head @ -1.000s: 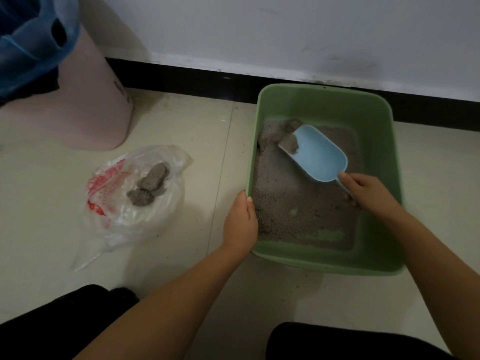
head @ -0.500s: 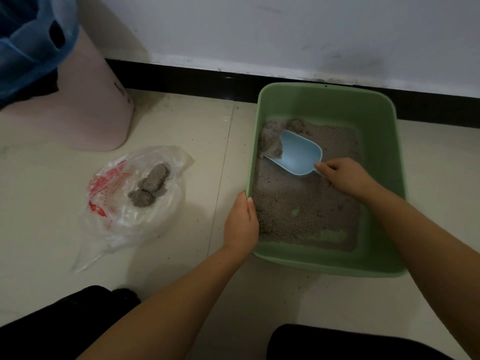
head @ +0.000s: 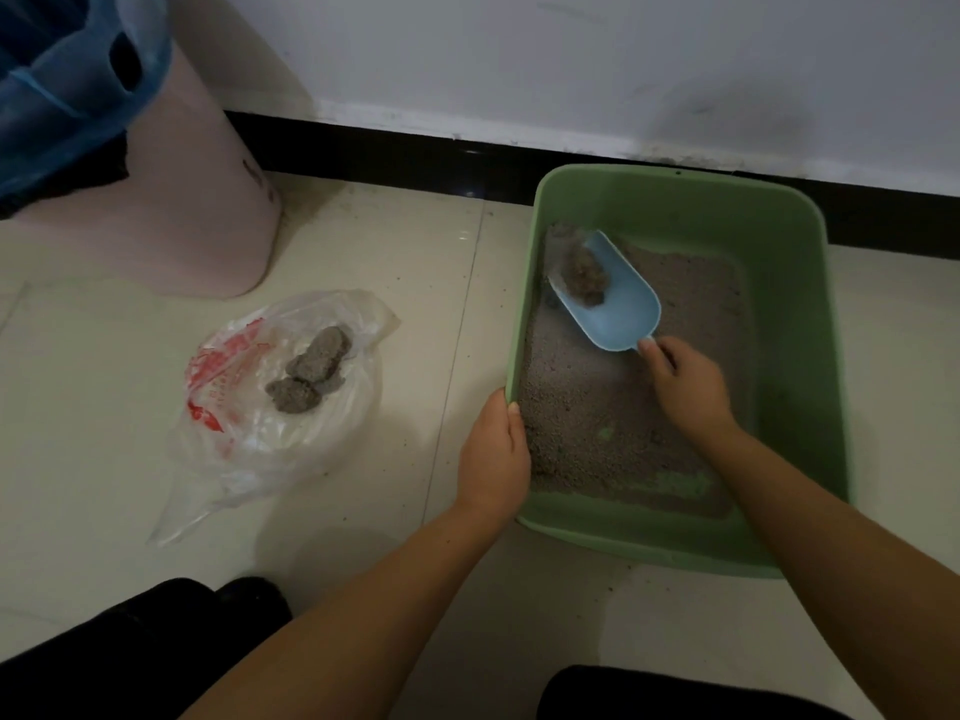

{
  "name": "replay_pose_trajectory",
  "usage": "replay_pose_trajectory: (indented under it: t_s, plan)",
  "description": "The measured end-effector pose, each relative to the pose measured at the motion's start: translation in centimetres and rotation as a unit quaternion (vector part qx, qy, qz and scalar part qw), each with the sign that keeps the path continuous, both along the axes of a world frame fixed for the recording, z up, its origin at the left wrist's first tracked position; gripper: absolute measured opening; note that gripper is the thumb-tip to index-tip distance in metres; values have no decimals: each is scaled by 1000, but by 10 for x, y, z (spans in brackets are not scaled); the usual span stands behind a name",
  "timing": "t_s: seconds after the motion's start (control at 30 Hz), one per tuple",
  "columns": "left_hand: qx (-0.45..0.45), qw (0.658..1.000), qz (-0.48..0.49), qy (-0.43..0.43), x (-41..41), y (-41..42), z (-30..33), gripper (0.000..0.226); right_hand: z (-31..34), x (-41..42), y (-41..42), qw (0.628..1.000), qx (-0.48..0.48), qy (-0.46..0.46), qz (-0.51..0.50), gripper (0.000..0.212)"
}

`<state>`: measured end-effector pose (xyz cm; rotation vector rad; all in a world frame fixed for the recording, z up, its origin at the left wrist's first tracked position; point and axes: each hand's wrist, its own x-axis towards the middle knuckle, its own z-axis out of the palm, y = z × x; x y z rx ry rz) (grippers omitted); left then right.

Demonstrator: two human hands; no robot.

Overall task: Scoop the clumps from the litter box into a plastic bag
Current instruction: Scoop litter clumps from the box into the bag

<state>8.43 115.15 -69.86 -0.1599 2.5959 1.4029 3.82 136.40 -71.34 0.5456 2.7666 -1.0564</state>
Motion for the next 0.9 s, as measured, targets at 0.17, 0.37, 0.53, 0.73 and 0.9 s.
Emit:
replay_pose_trajectory:
  t_s: [0.17, 0.37, 0.53, 0.73, 0.9]
  plan:
    - [-6, 1000, 0, -13, 0, 0, 0, 25, 9, 5, -1, 998, 55, 2, 42, 36]
    - [-6, 1000, -1, -11, 0, 0, 0, 26, 21, 20, -1, 992, 98, -2, 82, 34]
    - [-4, 1000, -6, -17, 0, 1, 2, 24, 35, 28, 9, 967, 190, 44, 163, 32]
    - [3, 1000, -4, -25, 0, 1, 4, 25, 42, 36, 8, 935, 254, 112, 219, 28]
    - [2, 1000, -3, -19, 1, 0, 5, 26, 56, 37, 6, 915, 302, 110, 245, 26]
